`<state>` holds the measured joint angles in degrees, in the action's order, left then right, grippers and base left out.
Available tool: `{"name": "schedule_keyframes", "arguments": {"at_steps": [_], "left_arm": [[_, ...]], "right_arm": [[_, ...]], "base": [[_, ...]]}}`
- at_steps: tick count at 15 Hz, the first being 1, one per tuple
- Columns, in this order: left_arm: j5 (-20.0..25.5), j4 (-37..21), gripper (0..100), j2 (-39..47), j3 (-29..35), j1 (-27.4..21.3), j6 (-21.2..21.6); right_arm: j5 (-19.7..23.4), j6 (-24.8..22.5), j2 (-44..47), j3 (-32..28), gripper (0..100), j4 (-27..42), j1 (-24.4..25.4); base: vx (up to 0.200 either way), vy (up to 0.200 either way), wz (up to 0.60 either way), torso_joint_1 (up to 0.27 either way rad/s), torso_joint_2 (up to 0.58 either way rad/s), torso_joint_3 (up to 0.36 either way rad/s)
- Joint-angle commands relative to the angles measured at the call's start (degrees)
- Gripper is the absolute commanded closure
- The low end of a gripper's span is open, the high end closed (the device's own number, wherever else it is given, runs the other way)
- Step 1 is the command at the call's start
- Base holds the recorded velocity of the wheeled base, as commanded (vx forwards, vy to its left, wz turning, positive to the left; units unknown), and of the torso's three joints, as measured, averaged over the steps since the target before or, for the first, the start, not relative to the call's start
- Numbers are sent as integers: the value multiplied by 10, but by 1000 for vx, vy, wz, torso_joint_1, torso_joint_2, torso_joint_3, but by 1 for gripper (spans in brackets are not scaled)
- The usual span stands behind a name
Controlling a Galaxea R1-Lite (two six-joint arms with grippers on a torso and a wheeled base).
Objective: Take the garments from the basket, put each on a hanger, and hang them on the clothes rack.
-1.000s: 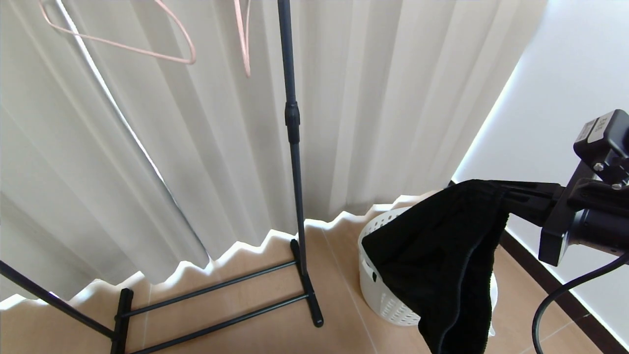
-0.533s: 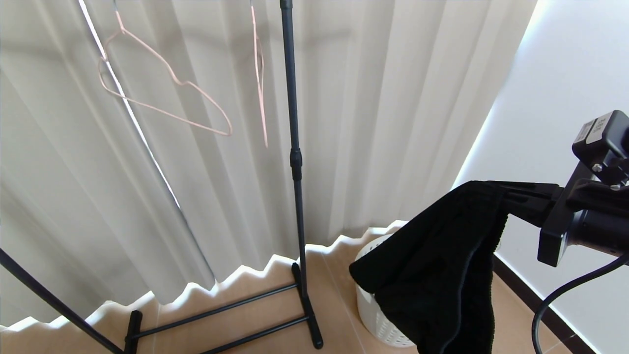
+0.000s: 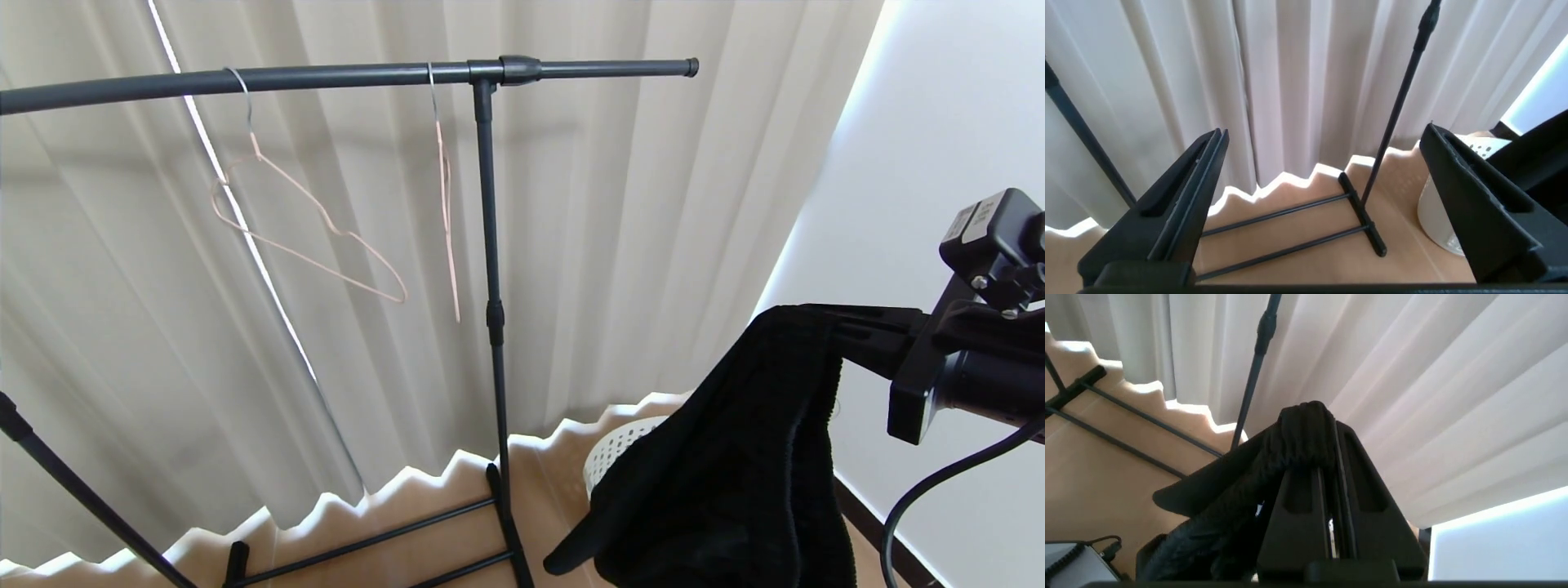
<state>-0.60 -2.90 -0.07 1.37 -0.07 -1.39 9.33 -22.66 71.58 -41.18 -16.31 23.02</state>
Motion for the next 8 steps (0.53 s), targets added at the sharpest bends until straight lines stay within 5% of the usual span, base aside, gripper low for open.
{"name": "schedule_keyframes", "arguments": {"at_steps": [1,8], "left_arm": [[0,1,0,1,0,1,0],[0,1,0,1,0,0,0]], "right_arm": [[0,-1,3,1,100,1,0],[0,0,3,0,100,0,0]], "base": [[0,0,0,237,-544,-320],[0,0,0,240,-570,-328]]}}
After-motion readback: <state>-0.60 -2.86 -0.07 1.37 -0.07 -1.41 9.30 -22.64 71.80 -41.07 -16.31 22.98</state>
